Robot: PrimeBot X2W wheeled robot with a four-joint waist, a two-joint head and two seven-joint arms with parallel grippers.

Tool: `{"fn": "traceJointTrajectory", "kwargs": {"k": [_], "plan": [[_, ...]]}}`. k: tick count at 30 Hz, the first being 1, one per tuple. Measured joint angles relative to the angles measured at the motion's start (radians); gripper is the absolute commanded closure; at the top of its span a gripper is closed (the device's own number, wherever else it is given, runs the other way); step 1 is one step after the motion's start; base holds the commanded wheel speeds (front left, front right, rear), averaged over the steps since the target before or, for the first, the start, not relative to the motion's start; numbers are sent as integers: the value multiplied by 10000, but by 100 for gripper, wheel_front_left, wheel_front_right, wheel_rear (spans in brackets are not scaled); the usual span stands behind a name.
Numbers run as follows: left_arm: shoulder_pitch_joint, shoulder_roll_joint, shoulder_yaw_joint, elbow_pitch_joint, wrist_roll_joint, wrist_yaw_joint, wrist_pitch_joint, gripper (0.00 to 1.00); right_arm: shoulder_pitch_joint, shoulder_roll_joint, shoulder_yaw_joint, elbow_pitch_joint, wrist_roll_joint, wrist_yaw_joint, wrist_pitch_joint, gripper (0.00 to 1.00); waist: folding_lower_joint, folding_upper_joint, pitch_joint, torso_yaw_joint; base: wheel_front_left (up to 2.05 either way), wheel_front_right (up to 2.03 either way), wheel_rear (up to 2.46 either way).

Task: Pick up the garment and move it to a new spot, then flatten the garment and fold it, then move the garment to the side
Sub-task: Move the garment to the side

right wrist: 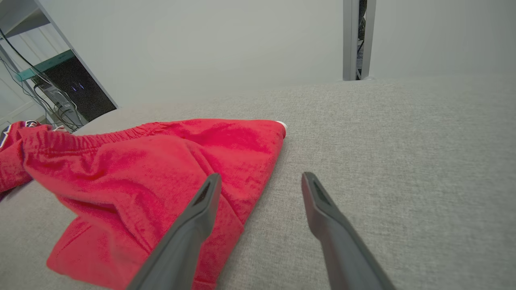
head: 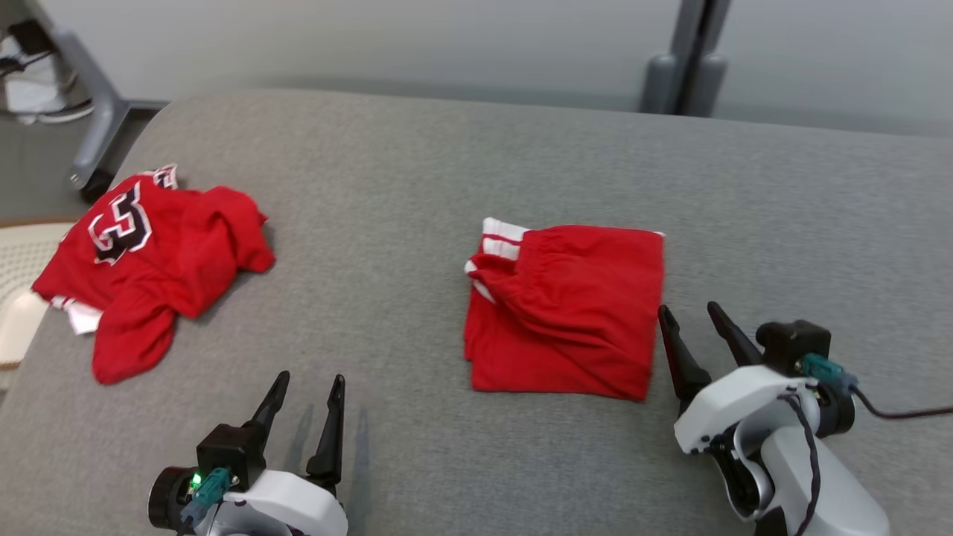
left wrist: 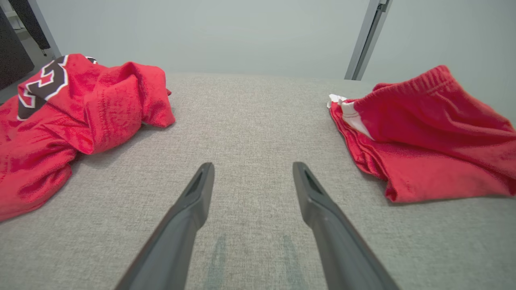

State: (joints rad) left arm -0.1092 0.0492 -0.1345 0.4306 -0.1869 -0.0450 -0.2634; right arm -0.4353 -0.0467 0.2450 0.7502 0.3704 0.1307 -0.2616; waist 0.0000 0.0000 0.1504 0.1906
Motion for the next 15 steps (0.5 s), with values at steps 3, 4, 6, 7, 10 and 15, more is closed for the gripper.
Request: {"fn": "traceJointTrajectory", "kwargs": {"k": [3, 4, 6, 7, 10, 15], "plan": [[-23, -6, -107, 38, -48, -67, 0, 0, -639, -8, 48, 993, 157, 0, -4, 0, 0, 0, 225, 428, 0, 0, 0], [-23, 4, -132, 46, -69, -69, 0, 0, -810, 0, 65, 1319, 157, 0, -4, 0, 0, 0, 292, 556, 0, 0, 0], [-24, 6, -219, 59, -111, -79, 0, 0, -1100, -2, 167, 1990, 199, 0, -2, 0, 0, 0, 408, 800, 0, 0, 0], [-24, 0, -263, 69, -134, -79, 0, 0, -1182, -12, 261, 2209, 353, 0, -4, 0, 0, 0, 453, 910, 0, 0, 0], [-37, 0, -355, 79, -213, -71, 0, 0, -1573, -31, 548, 2811, 468, -2, -42, 12, 0, 0, 566, 1175, 0, 0, 0], [-122, 0, -368, 86, -265, -8, 0, 0, -1861, -35, 754, 2972, 416, 0, -40, 100, 0, 0, 589, 1244, 0, 0, 0]]}}
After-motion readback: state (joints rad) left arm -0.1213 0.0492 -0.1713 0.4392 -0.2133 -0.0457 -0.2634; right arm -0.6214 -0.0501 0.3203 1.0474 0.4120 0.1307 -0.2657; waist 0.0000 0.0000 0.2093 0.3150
